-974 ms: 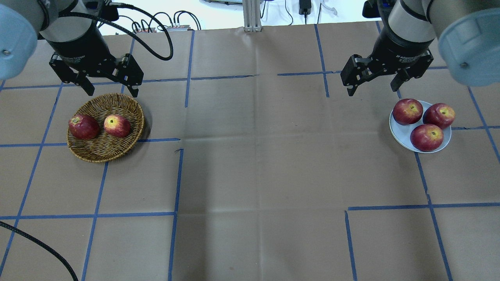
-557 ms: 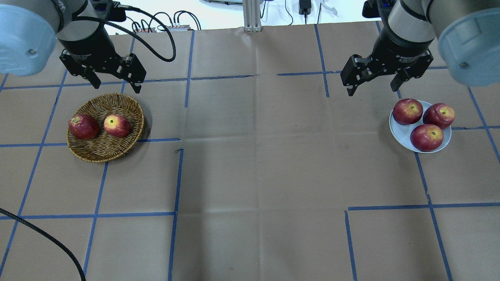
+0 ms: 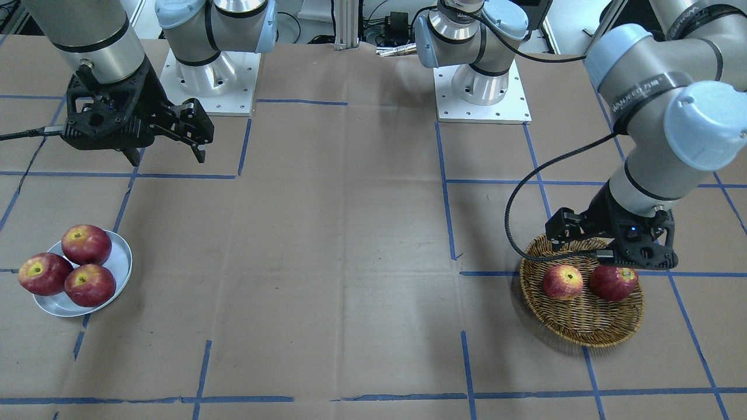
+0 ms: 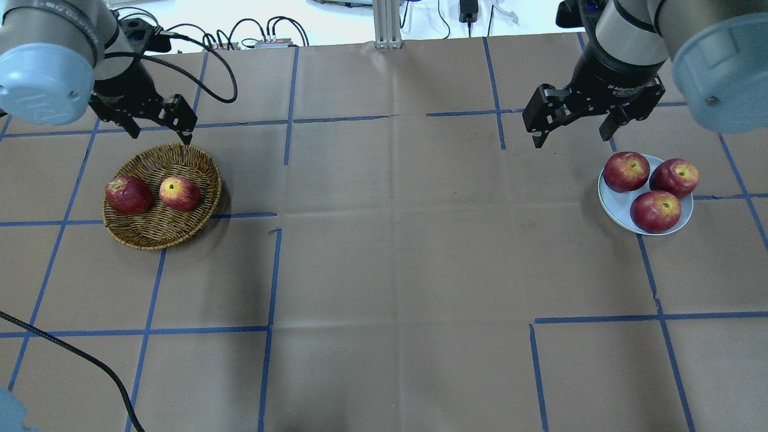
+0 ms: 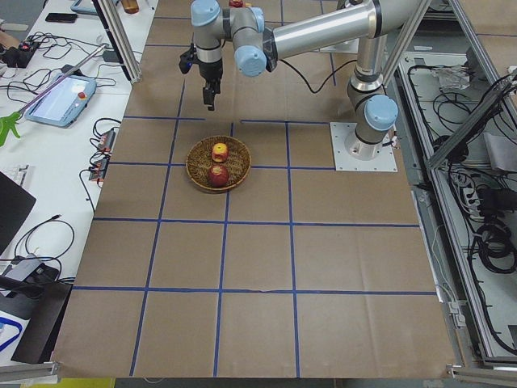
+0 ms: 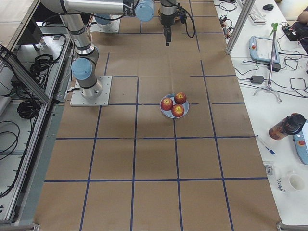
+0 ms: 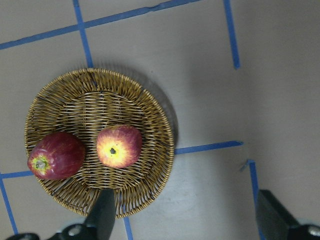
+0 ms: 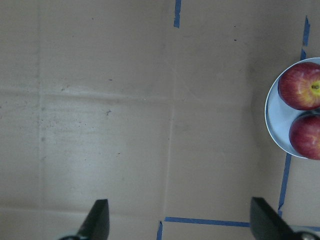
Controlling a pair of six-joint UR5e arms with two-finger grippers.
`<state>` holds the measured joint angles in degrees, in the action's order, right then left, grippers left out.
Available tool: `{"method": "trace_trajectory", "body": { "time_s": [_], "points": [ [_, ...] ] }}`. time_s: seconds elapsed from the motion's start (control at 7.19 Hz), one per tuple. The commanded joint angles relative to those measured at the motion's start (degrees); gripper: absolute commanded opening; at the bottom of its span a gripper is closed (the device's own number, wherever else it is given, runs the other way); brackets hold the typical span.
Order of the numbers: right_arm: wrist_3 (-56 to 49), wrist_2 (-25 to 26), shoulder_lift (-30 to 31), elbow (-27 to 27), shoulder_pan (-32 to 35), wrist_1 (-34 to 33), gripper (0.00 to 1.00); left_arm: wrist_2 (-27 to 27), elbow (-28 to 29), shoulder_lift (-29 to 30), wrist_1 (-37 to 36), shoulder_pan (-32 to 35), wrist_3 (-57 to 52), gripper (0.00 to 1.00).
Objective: Transfer apple from basket to plate
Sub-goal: 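Lower the left gripper onto the yellow-red apple in the basket and grasp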
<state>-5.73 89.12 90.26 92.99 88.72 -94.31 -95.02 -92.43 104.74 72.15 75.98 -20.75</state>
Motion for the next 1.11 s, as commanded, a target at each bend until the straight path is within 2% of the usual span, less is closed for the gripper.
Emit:
{"method": "trace_trajectory", "body": {
  "time_s": [0.0, 0.28, 0.7, 0.83, 0.97],
  "points": [
    [0.0, 0.0, 0.0, 0.0, 0.0, 0.0, 1.0, 0.4, -10.0, 4.0, -17.5, -4.6, -1.6, 0.96],
    [-0.1, 0.0, 0.0, 0.0, -0.1, 0.0, 1.0, 4.6, -11.9, 4.5, -19.0, -4.6, -1.9, 0.97],
    [-0.1, 0.0, 0.0, 0.0, 0.0, 0.0, 1.0, 4.0, -12.0, 8.7, -19.3, -4.5, -2.2, 0.97],
    [0.0, 0.0, 0.0, 0.0, 0.0, 0.0, 1.0, 3.9, -11.7, 8.9, -19.3, -4.5, -2.2, 0.92],
    [0.0, 0.0, 0.0, 0.0, -0.1, 0.0, 1.0, 3.9, -11.4, 9.4, -19.3, -4.5, -1.7, 0.66]
  ]
}}
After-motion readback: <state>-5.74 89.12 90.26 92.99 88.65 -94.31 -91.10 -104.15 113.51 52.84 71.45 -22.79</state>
